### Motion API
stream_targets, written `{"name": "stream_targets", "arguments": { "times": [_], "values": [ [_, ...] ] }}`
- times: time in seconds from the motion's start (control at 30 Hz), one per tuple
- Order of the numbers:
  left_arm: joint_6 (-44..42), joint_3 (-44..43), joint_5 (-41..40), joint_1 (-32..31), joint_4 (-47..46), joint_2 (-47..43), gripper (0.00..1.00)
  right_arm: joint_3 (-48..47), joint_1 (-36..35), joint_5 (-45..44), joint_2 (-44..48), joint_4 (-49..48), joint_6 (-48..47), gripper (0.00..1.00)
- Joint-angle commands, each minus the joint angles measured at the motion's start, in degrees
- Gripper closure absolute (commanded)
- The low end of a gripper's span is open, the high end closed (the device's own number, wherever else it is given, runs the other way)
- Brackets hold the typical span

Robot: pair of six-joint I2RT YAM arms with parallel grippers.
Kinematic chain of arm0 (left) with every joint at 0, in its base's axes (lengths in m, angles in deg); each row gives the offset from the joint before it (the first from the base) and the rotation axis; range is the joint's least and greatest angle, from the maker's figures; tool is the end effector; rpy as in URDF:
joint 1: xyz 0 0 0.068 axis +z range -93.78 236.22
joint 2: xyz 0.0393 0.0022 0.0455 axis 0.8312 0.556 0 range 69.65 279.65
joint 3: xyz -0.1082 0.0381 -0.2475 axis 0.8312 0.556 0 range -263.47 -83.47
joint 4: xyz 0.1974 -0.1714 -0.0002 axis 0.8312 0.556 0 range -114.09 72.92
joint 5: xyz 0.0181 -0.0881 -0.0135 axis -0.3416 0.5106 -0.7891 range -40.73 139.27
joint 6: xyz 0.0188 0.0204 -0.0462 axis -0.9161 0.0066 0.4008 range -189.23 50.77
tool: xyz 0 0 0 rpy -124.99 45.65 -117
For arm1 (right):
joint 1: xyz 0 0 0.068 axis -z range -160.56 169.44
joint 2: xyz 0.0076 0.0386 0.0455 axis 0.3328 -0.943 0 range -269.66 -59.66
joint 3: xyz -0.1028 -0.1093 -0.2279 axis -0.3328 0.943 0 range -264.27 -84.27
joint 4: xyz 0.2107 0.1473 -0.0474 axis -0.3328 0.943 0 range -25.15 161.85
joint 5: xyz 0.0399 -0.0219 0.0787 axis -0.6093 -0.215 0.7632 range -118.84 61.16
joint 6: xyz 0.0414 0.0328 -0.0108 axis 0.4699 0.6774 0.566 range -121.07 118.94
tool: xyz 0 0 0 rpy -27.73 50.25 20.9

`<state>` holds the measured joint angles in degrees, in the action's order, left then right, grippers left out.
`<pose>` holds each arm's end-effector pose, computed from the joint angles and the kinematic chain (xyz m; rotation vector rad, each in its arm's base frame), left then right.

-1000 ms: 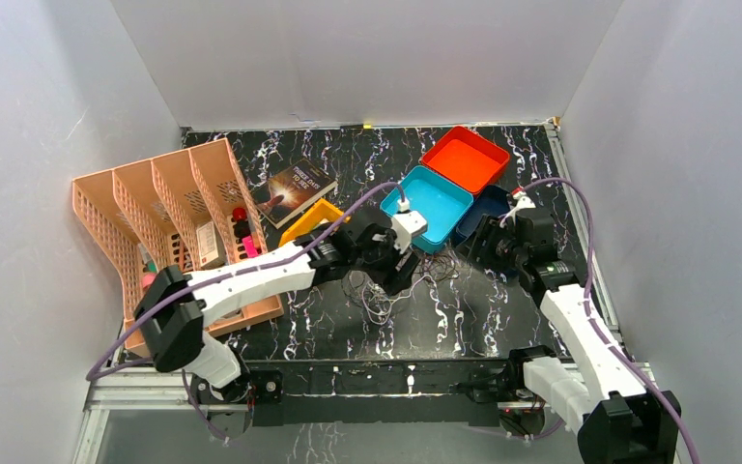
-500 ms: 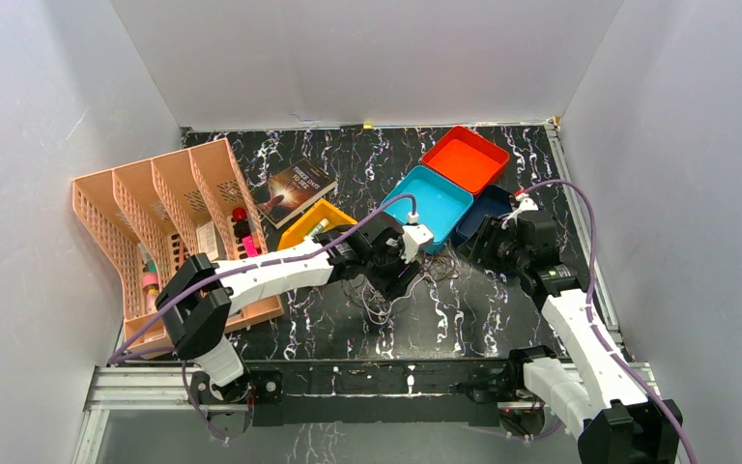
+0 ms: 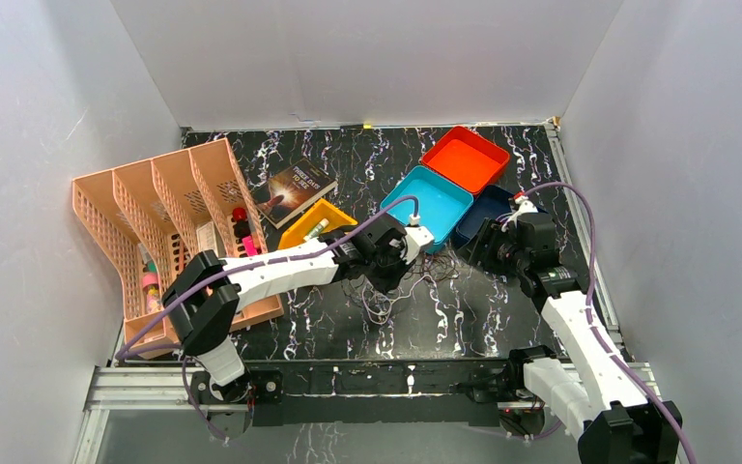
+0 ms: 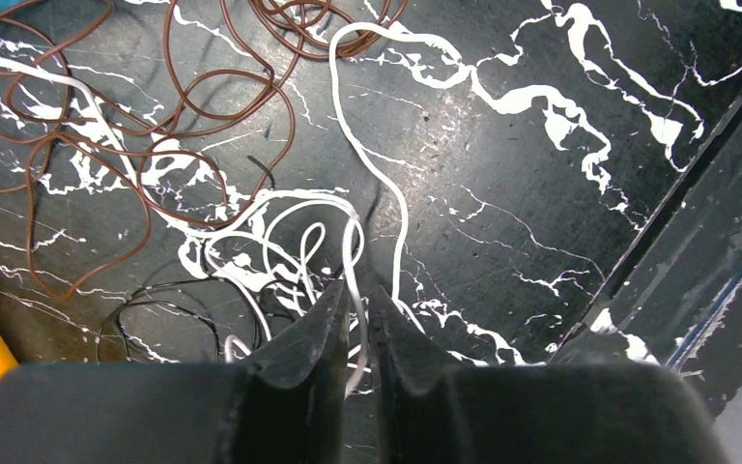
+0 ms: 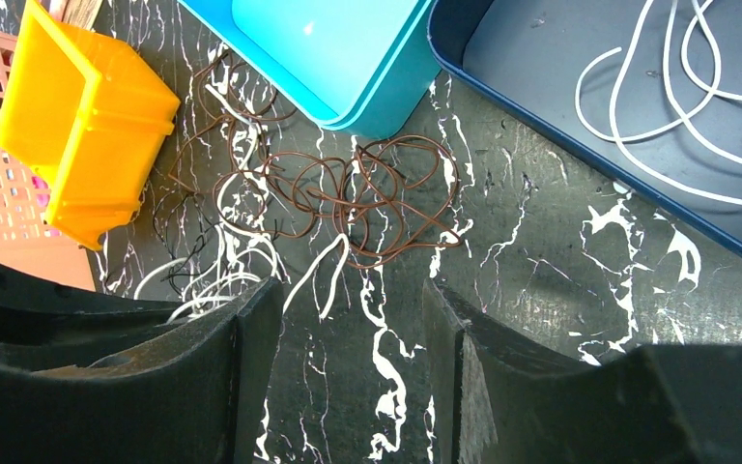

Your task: Untangle the cables

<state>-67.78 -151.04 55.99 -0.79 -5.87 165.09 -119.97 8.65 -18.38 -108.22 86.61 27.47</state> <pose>0.1955 -0.3090 0.2361 1.1973 2.1481 -0.6100 0.1826 0.0412 0.2535 0.2371 2.2114 0.5840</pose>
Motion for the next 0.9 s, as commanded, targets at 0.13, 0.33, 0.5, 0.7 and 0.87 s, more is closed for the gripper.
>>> {"name": "stream_targets", "arguments": {
  "times": [0.13, 0.33, 0.5, 0.7, 0.87],
  "values": [
    [0.7, -2.6, -4.7, -0.2, -0.2, -4.2, 1.0, 1.7, -0.2, 4.5, 2.0, -5.5, 0.7, 0.36],
    [2.0, -3.2, -7.3, -0.2, -0.6, -10.3, 1.0, 4.0, -0.1, 10.3, 5.5, -13.0, 0.1, 0.34],
    [3.8, -4.1, -10.0, -0.1, -1.1, -16.4, 1.0, 8.9, -0.1, 14.0, 10.9, -24.1, 1.2, 0.19],
    [6.9, -5.2, -15.7, -0.1, -0.6, -21.9, 1.0, 11.1, -0.2, 21.3, 11.7, -34.7, 2.0, 0.11],
    [8.7, -7.4, -16.7, -0.1, 0.6, -23.2, 1.0, 12.2, -2.0, 22.9, 13.7, -44.5, 1.9, 0.08]
  ]
}}
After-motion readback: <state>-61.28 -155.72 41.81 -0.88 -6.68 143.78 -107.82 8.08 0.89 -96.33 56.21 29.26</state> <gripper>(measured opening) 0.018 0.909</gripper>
